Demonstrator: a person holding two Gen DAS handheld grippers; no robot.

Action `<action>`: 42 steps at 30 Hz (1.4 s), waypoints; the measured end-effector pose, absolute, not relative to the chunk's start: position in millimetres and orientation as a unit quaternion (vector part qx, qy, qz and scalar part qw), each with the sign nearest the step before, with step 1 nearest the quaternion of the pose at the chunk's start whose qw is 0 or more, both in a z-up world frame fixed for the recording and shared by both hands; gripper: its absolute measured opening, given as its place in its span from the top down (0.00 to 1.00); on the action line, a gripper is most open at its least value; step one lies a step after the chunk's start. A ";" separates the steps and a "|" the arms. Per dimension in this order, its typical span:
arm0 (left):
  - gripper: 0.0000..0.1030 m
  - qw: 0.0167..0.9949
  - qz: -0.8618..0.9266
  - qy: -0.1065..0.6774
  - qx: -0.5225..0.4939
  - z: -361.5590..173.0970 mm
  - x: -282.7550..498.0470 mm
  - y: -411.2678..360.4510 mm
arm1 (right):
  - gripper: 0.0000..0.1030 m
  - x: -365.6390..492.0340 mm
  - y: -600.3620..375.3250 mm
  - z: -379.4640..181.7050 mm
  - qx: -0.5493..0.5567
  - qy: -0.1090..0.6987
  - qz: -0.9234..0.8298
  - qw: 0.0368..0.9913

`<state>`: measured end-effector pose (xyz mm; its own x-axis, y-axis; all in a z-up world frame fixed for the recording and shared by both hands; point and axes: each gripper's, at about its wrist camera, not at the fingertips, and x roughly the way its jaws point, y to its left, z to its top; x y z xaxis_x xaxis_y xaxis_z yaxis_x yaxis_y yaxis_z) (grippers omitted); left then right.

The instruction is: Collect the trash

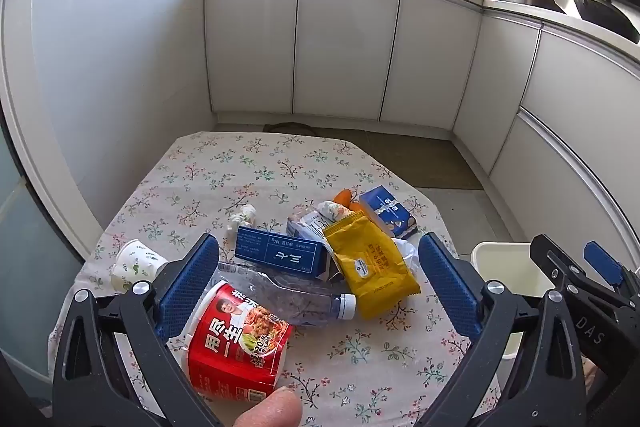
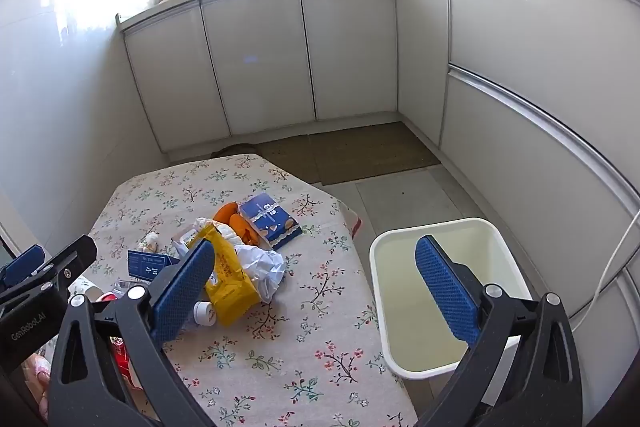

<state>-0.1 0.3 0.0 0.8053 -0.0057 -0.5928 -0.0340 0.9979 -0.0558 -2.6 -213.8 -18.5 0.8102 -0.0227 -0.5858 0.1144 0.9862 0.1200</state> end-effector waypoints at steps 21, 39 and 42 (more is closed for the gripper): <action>0.07 0.946 0.012 0.323 -0.037 -8.6 -0.4 -3.2 | 0.05 -1.9 -213.4 -21.2 0.080 0.312 -0.034 0.946; 0.07 0.944 0.013 0.326 -0.040 -9.0 1.0 -1.6 | 0.05 -2.2 -213.4 -20.4 0.080 0.314 -0.034 0.945; 0.07 0.944 0.014 0.328 -0.041 -10.4 1.9 -1.5 | 0.05 -1.5 -211.5 -23.9 0.079 0.315 -0.034 0.945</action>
<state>1.9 -1.5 -10.4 0.7850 0.0001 -0.6195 -0.0537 0.9962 -0.0679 -1.5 -211.5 -23.9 0.7995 -0.0152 -0.6005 0.1150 0.9851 0.1281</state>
